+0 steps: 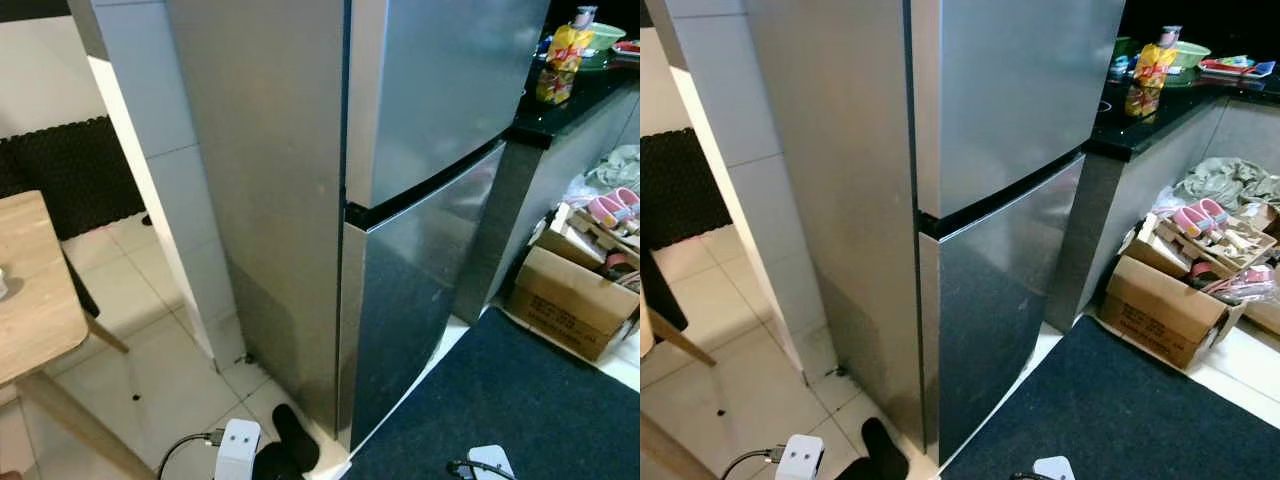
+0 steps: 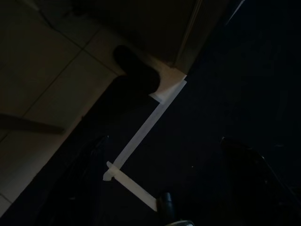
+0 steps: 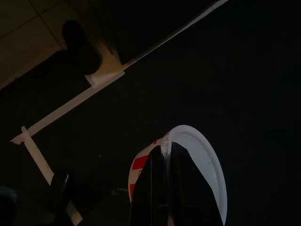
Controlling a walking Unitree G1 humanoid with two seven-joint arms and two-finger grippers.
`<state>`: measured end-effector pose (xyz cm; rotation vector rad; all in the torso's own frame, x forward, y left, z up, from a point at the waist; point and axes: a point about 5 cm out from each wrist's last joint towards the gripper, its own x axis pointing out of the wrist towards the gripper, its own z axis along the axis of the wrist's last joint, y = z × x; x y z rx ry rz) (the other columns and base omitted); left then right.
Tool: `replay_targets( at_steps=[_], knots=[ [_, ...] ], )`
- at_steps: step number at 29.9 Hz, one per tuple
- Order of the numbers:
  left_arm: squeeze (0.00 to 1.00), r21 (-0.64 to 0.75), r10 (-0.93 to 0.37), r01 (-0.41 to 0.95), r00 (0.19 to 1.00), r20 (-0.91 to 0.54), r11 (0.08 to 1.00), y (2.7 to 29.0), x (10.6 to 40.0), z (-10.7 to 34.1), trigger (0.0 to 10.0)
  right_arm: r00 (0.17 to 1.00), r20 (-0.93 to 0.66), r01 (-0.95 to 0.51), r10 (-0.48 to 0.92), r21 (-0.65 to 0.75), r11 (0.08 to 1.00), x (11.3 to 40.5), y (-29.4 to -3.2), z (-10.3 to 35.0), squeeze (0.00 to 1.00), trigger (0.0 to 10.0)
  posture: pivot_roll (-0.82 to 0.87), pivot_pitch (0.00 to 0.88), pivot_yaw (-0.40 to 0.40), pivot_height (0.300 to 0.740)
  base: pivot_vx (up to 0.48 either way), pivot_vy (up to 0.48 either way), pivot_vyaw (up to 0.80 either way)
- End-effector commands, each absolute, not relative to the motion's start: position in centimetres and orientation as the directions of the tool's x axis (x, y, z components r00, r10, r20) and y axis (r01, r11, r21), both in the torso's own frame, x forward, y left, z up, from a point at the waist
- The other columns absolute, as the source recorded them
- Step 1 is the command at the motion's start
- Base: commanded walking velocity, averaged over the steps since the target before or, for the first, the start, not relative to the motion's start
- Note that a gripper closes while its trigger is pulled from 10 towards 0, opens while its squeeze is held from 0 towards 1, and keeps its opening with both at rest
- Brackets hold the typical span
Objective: Restocking fridge
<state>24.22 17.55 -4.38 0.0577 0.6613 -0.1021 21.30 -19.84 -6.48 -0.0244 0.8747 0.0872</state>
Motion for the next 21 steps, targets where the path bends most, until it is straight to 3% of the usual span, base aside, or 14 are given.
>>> replay_targets(
  at_steps=[1,15,21],
  knots=[
    [0.0,0.004,-0.074,0.098,0.781,-0.62,0.995,17.48,23.91,-4.62,10.0,0.64,-0.765,-0.097,0.068,0.008,0.995,21.2,-19.92,-6.51,0.0,10.0,-0.05,0.066,0.006,0.74,0.277,0.0,0.0],
    [0.0,0.0,-0.079,0.101,0.779,-0.622,0.995,17.46,23.81,-4.69,10.0,0.638,-0.767,-0.098,0.069,0.008,0.995,21.18,-19.83,-6.54,0.0,10.0,-0.05,0.068,0.011,0.74,0.268,0.0,0.0],
    [0.0,0.006,-0.095,0.126,0.777,-0.622,0.992,17.21,23.96,-4.61,10.0,0.633,-0.771,-0.093,0.062,0.004,0.996,20.88,-20.02,-6.68,0.0,10.0,-0.05,0.068,0.015,0.74,0.0,0.0,0.0]
  ],
)
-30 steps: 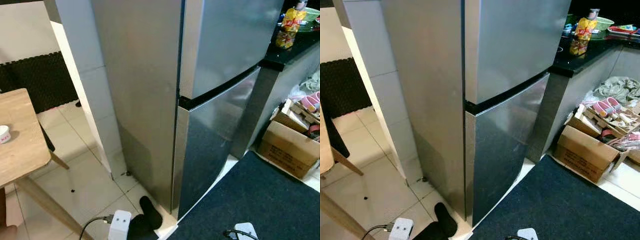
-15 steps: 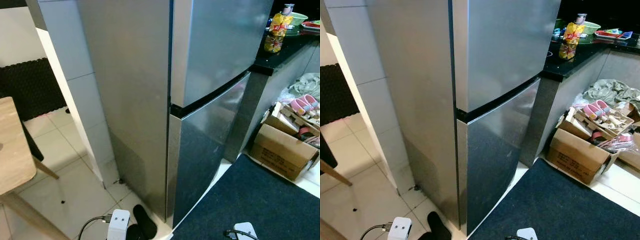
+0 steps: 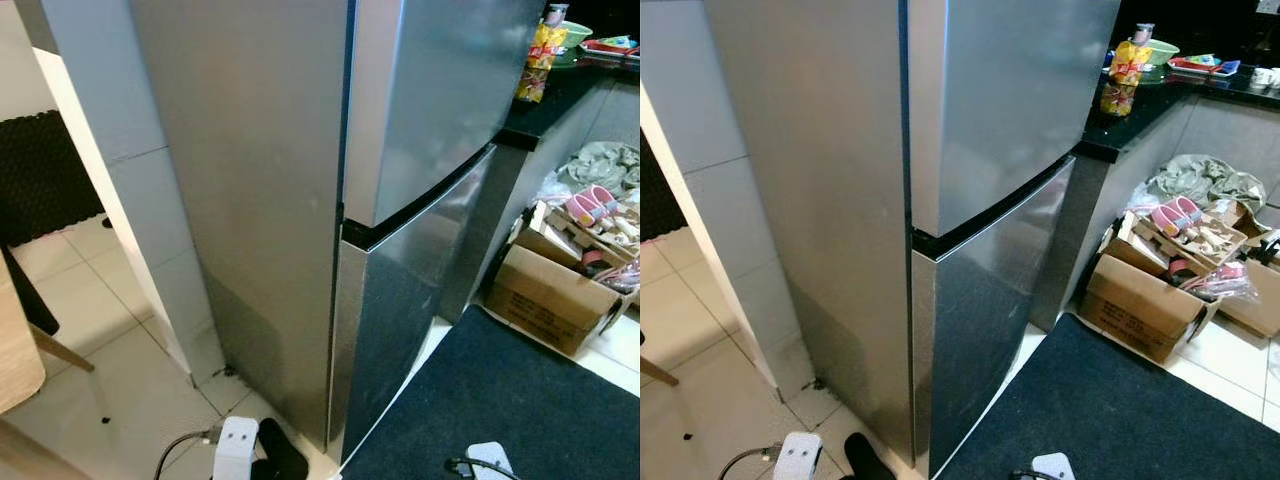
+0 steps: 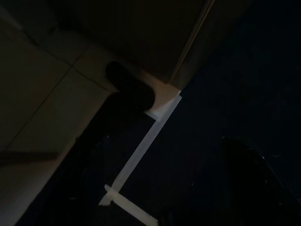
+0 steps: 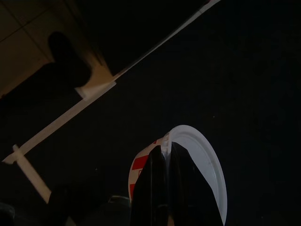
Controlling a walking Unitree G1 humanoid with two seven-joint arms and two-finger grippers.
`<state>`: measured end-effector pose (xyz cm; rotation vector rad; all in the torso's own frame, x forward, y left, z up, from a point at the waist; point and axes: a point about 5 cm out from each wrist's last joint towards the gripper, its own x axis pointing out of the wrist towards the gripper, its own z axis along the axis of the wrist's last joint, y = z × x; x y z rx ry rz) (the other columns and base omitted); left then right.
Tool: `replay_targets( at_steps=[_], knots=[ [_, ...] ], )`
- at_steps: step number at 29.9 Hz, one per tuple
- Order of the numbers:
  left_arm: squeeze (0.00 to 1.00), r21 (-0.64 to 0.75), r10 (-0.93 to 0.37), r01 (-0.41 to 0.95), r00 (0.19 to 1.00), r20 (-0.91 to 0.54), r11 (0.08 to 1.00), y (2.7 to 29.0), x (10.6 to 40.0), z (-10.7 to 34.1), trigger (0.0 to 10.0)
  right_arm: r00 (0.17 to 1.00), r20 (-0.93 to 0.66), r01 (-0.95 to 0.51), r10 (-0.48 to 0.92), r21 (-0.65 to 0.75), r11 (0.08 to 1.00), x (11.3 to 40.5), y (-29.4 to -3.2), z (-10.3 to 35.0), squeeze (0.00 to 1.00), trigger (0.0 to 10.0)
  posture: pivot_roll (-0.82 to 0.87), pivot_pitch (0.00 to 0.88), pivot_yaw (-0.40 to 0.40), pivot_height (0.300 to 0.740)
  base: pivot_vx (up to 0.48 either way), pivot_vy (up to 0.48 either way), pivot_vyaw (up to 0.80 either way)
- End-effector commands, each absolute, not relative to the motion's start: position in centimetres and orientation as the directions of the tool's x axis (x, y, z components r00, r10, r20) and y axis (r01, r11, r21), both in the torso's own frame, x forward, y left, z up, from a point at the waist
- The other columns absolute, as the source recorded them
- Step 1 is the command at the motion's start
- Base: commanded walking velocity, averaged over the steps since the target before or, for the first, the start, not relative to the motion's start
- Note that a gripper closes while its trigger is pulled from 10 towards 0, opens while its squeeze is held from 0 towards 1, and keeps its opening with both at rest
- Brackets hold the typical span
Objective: Restocking fridge
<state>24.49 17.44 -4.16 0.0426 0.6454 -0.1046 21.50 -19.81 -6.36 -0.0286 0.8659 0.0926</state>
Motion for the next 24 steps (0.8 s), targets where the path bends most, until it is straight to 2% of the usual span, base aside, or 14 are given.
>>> replay_targets(
  at_steps=[1,24],
  knots=[
    [0.0,0.006,-0.097,0.129,0.777,-0.622,0.992,17.16,23.96,-4.62,10.0,0.633,-0.772,-0.092,0.061,0.004,0.996,20.86,-20.05,-6.69,0.0,10.0,-0.05,0.068,0.015,0.74,0.0,0.0,0.0],
    [0.0,0.012,-0.113,0.152,0.787,-0.606,0.988,16.89,24.1,-4.46,10.0,0.636,-0.769,-0.083,0.06,0.009,0.996,20.93,-20.01,-6.66,0.0,10.0,-0.05,0.073,0.019,0.74,0.0,0.0,0.0]
  ],
)
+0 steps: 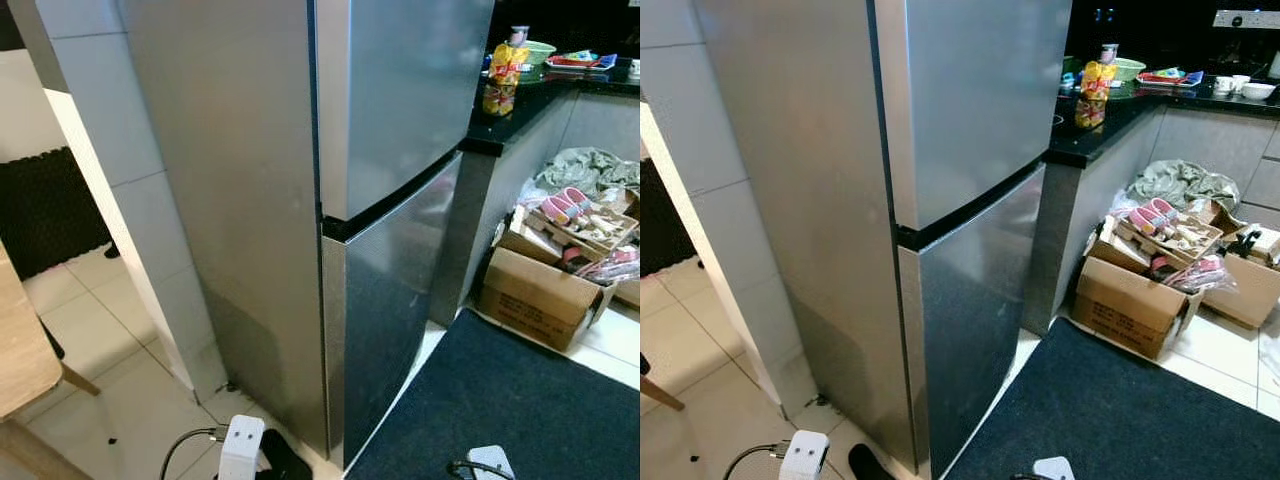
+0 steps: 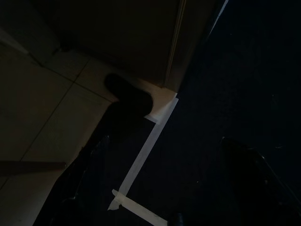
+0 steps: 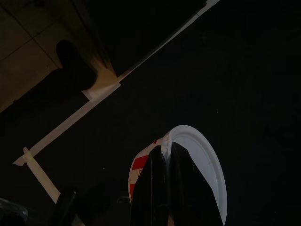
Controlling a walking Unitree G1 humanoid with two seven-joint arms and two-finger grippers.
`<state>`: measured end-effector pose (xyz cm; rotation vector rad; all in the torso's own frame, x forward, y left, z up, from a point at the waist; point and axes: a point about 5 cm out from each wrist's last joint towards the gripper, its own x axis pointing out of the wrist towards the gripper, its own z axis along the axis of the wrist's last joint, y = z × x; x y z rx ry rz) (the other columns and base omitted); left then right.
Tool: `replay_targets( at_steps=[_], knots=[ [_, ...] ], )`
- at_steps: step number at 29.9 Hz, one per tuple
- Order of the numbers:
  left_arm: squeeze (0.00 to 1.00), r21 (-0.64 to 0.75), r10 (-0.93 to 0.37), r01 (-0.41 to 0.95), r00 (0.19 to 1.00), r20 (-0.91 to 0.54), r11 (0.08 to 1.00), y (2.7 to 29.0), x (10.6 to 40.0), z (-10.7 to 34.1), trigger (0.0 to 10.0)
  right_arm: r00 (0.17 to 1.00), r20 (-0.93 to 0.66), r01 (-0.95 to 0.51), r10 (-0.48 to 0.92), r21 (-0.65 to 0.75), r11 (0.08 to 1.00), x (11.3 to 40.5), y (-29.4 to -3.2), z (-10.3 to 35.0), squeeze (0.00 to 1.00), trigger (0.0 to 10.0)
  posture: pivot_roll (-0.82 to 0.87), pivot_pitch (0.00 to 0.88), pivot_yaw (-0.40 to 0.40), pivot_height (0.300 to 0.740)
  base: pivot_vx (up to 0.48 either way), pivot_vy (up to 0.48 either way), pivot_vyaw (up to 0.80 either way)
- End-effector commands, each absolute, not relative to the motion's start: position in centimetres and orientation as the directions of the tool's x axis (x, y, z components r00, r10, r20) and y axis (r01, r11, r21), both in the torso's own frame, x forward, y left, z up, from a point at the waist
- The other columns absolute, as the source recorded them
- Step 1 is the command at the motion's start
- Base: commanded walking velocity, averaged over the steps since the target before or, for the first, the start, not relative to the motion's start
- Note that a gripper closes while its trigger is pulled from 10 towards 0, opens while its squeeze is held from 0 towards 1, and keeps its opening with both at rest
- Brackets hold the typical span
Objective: Restocking fridge
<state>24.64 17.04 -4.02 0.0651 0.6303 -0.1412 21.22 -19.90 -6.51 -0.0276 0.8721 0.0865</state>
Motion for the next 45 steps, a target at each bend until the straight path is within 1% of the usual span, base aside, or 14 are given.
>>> replay_targets(
  at_steps=[1,22,45],
  knots=[
    [0.0,0.012,-0.113,0.152,0.787,-0.606,0.988,16.89,24.1,-4.46,10.0,0.636,-0.769,-0.083,0.06,0.009,0.996,20.93,-20.01,-6.66,0.0,10.0,-0.05,0.073,0.019,0.74,0.0,0.0,0.0],
    [0.0,0.014,-0.101,0.138,0.785,-0.612,0.99,16.83,24.04,-4.55,10.0,0.644,-0.762,-0.09,0.063,0.006,0.996,21.1,-20.02,-6.54,0.0,10.0,-0.05,0.075,0.014,0.74,0.0,0.0,0.0],
    [0.0,0.012,-0.101,0.135,0.794,-0.599,0.991,16.81,24.19,-4.38,10.0,0.645,-0.761,-0.089,0.063,0.007,0.996,21.07,-20.02,-6.54,0.0,10.0,-0.05,0.08,0.015,0.74,0.379,0.0,0.0]
  ],
)
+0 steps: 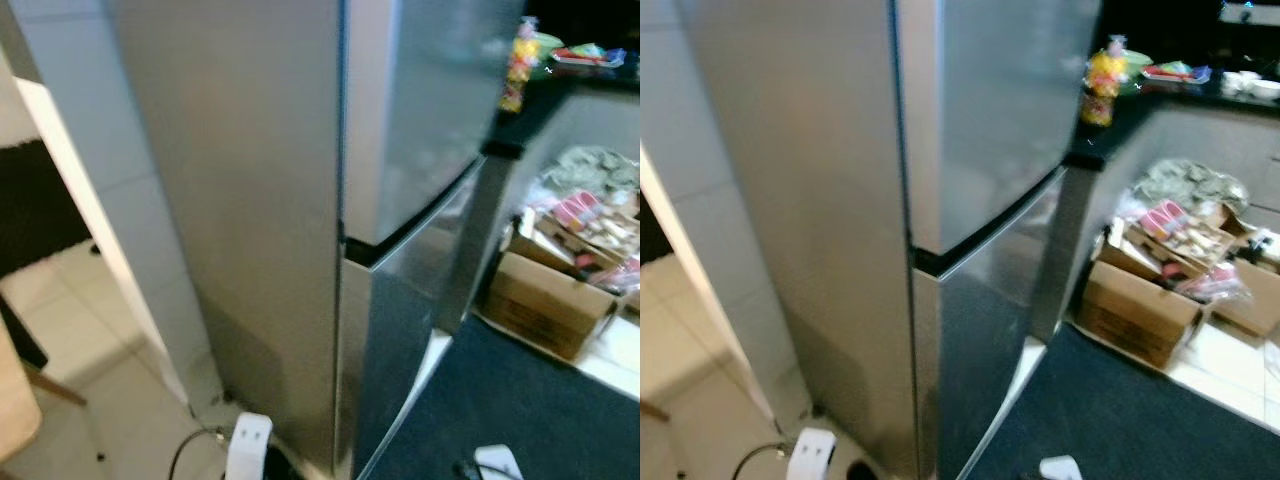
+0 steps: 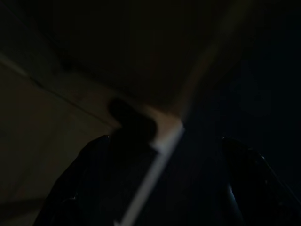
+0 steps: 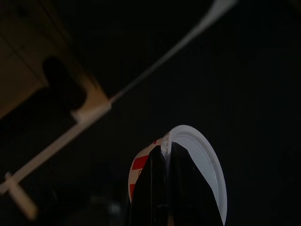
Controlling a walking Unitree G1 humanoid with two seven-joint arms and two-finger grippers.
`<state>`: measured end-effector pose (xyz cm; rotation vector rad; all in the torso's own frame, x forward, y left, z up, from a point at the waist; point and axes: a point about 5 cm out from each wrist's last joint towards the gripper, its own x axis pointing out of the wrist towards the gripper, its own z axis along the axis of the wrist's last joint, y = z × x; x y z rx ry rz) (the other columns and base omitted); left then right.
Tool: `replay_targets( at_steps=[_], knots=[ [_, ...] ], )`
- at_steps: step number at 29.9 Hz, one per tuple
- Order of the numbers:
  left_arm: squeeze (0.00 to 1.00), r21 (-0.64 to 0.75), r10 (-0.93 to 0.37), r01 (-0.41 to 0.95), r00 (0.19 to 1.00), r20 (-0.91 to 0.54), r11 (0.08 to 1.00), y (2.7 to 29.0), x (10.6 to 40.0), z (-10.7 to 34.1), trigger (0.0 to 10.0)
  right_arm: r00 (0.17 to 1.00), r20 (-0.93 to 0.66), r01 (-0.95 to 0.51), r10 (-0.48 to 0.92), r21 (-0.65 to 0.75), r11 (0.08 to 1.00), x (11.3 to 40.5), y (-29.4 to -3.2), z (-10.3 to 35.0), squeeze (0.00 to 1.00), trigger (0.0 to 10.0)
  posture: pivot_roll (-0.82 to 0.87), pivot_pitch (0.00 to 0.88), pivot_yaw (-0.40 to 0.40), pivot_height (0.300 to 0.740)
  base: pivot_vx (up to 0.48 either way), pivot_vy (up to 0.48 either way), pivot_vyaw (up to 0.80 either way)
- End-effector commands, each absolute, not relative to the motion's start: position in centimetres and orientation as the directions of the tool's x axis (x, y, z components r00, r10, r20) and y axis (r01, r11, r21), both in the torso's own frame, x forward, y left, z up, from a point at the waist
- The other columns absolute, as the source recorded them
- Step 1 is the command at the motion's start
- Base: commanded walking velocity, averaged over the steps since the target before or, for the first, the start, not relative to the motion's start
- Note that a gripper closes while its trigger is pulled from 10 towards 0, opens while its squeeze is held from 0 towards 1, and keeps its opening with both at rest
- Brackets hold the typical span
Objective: Restocking fridge
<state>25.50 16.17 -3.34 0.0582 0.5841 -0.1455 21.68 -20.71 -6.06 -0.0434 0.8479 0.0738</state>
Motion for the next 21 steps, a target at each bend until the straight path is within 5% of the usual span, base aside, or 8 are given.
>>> replay_targets(
  at_steps=[1,12,21],
  knots=[
    [0.0,0.012,-0.103,0.137,0.794,-0.599,0.99,16.79,24.2,-4.38,10.0,0.645,-0.761,-0.089,0.063,0.007,0.996,21.07,-20.02,-6.55,0.0,10.0,-0.05,0.08,0.015,0.74,0.349,0.0,0.0],
    [0.0,0.031,-0.135,0.188,0.802,-0.582,0.982,16.44,24.33,-4.18,10.0,0.642,-0.764,-0.085,0.062,0.009,0.996,20.89,-20.02,-6.65,0.0,10.0,-0.06,0.085,0.019,0.74,0.0,0.0,0.0],
    [0.0,0.017,-0.151,0.198,0.799,-0.582,0.98,16.18,24.22,-4.25,10.0,0.641,-0.766,-0.081,0.059,0.009,0.997,20.71,-20.07,-6.74,0.0,10.0,-0.06,0.082,0.021,0.74,0.0,-0.465,0.0]
  ],
)
